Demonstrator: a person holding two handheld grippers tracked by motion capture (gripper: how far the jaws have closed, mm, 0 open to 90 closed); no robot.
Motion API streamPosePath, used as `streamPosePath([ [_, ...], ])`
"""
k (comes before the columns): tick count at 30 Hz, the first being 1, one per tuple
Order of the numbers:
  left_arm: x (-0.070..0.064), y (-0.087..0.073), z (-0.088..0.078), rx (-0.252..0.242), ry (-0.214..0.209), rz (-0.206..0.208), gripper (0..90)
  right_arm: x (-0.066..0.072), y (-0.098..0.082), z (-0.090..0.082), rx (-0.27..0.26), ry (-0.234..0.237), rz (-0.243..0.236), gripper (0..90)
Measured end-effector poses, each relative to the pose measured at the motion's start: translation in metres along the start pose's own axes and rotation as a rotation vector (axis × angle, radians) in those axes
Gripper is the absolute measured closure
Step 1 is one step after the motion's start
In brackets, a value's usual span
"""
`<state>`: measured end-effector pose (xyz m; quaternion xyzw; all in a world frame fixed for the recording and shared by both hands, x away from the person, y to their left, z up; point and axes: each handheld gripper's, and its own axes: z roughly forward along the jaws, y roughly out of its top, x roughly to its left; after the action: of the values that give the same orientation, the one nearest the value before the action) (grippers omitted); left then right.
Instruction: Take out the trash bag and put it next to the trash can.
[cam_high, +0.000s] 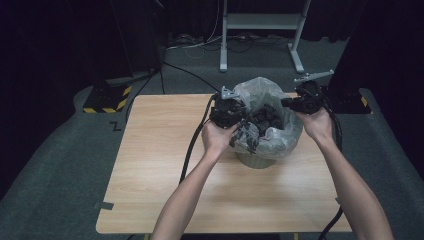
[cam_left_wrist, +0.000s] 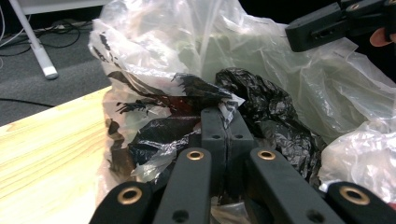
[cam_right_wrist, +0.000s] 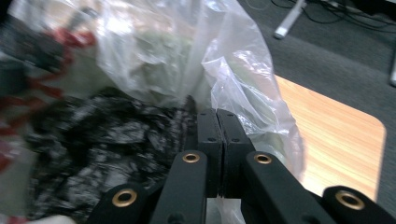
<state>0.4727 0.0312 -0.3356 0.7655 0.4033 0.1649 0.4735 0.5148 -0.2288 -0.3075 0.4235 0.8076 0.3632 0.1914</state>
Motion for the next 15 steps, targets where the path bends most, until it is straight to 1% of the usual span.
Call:
streamPosePath([
  [3, -0.002, 0.0, 0.002, 0.003, -0.005, 0.005, 88.9, 0.006, 0.004, -0.001, -0.015, 0.033, 0.001, 89.3],
  [4, -0.002, 0.0, 0.002, 0.003, -0.007, 0.006, 88.8, 0.011, 0.007, -0.001, -0.022, 0.054, -0.001, 89.3],
  [5, -0.003, -0.001, 0.003, 0.001, -0.008, 0.008, 88.8, 0.011, 0.007, -0.001, -0.022, 0.054, -0.001, 89.3],
  [6, -0.004, 0.0, 0.004, -0.001, -0.014, 0.009, 88.7, 0.016, 0.009, 0.0, -0.023, 0.08, -0.003, 89.3],
  [7, -0.004, 0.0, 0.004, -0.001, -0.014, 0.009, 88.7, 0.016, 0.009, 0.0, -0.023, 0.08, -0.003, 89.3],
  [8, -0.004, -0.001, 0.004, -0.001, -0.015, 0.011, 88.6, 0.021, 0.011, 0.002, -0.018, 0.094, -0.014, 89.3],
  [9, -0.005, 0.0, 0.005, -0.002, -0.016, 0.017, 88.6, 0.021, 0.011, 0.002, -0.018, 0.094, -0.014, 89.3],
  [10, -0.006, -0.001, 0.007, 0.001, -0.018, 0.013, 88.6, 0.027, 0.013, 0.005, -0.018, 0.109, -0.024, 89.3],
  [11, -0.006, -0.001, 0.007, 0.001, -0.018, 0.013, 88.6, 0.027, 0.013, 0.005, -0.018, 0.109, -0.024, 89.3],
  [12, -0.006, -0.001, 0.008, 0.003, -0.021, 0.015, 88.6, 0.032, 0.016, 0.006, -0.021, 0.127, -0.023, 89.3],
  [13, -0.006, -0.001, 0.008, 0.003, -0.021, 0.015, 88.6, 0.032, 0.016, 0.006, -0.021, 0.127, -0.023, 89.3],
  [14, -0.007, -0.001, 0.008, 0.003, -0.023, 0.017, 88.5, 0.036, 0.018, 0.008, -0.022, 0.144, -0.023, 89.3],
  [15, -0.007, -0.001, 0.009, 0.002, -0.028, 0.016, 88.5, 0.036, 0.018, 0.008, -0.022, 0.144, -0.023, 89.3],
])
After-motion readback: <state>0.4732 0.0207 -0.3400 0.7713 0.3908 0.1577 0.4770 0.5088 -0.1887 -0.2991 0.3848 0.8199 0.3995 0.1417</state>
